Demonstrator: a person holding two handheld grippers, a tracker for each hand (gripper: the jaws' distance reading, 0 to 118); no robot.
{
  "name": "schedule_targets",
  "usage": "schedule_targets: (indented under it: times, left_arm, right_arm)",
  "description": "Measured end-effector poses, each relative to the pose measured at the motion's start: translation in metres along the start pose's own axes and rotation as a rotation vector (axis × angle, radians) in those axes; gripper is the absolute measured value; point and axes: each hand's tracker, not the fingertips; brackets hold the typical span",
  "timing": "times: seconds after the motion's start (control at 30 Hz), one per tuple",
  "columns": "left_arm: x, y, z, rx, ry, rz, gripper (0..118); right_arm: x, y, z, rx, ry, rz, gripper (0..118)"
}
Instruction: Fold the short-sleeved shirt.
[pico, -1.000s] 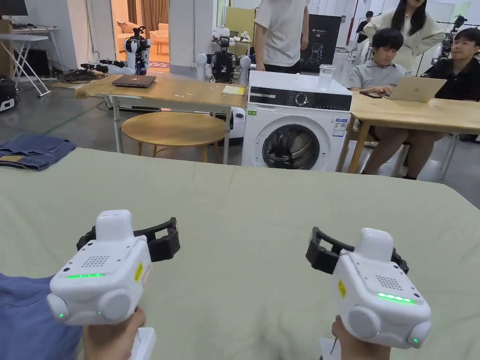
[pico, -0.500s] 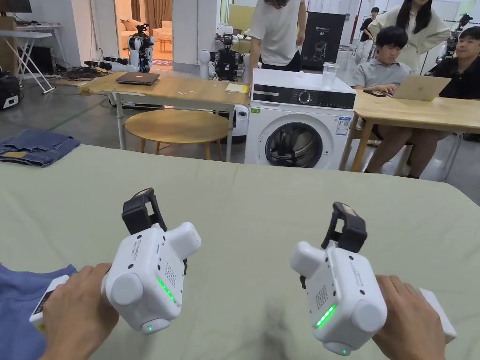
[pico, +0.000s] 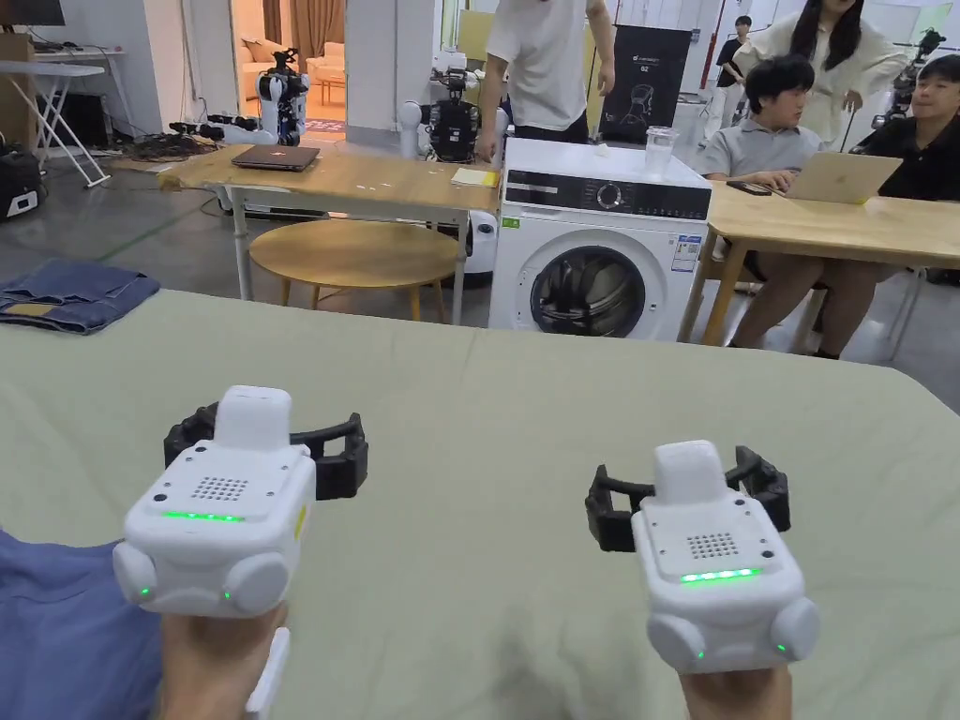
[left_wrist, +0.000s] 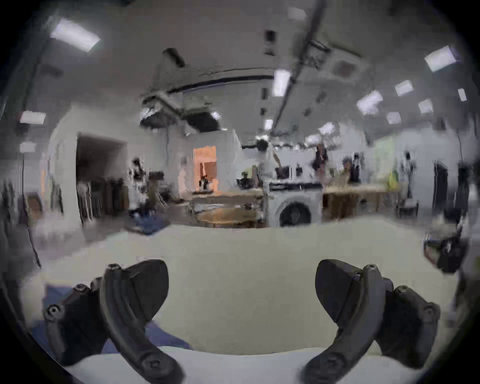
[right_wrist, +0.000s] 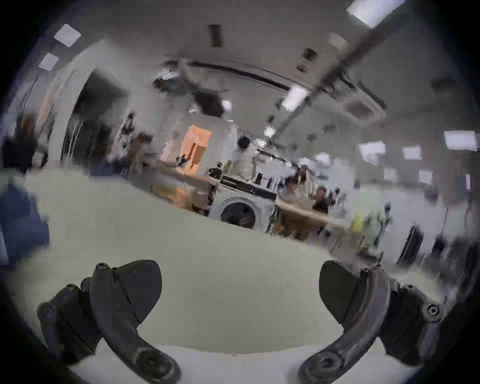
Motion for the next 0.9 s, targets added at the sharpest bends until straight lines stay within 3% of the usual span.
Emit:
schedule_targets:
  times: [0.07,0.17,0.5,0.63,0.67,0.77,0.8,0.83,0.87,0.9]
  left_arm:
    - [-0.001,-0.003,0.0,0.02,-0.005,0.037,113]
    - [0.001,-0.005,0.001,0.019,-0.006,0.012,113]
    - [0.011,-0.006,0.001,0.003,0.003,-0.034,113]
    - [0.012,-0.011,0.001,-0.006,0.006,-0.047,108]
    - [0.012,-0.011,0.002,-0.008,0.0,-0.048,101]
    - [0.013,-0.012,0.003,-0.013,-0.005,-0.062,56]
    - [0.014,-0.012,0.003,-0.017,-0.004,-0.069,27]
    - [0.014,-0.012,0.004,-0.015,-0.01,-0.075,9]
    - [0.016,-0.012,0.004,-0.016,-0.005,-0.093,1]
    - [0.019,-0.013,0.004,-0.016,0.023,-0.124,0]
  right_arm:
    - [0.007,-0.002,0.001,0.004,-0.003,-0.145,118]
    - [0.011,-0.006,0.002,-0.001,-0.024,-0.228,118]
    - [0.007,-0.009,0.002,0.0,-0.008,-0.142,118]
    - [0.006,-0.006,0.004,-0.002,-0.032,-0.161,117]
    - [0.006,-0.006,0.005,0.002,-0.032,-0.168,111]
    - [0.004,-0.007,0.008,0.007,-0.036,-0.164,62]
    - [0.003,-0.007,0.008,0.008,-0.034,-0.166,34]
    - [0.001,-0.007,0.009,0.01,-0.033,-0.166,10]
    - [0.0,-0.007,0.01,0.016,-0.036,-0.165,2]
    - [-0.002,-0.007,0.011,0.031,-0.059,-0.146,0]
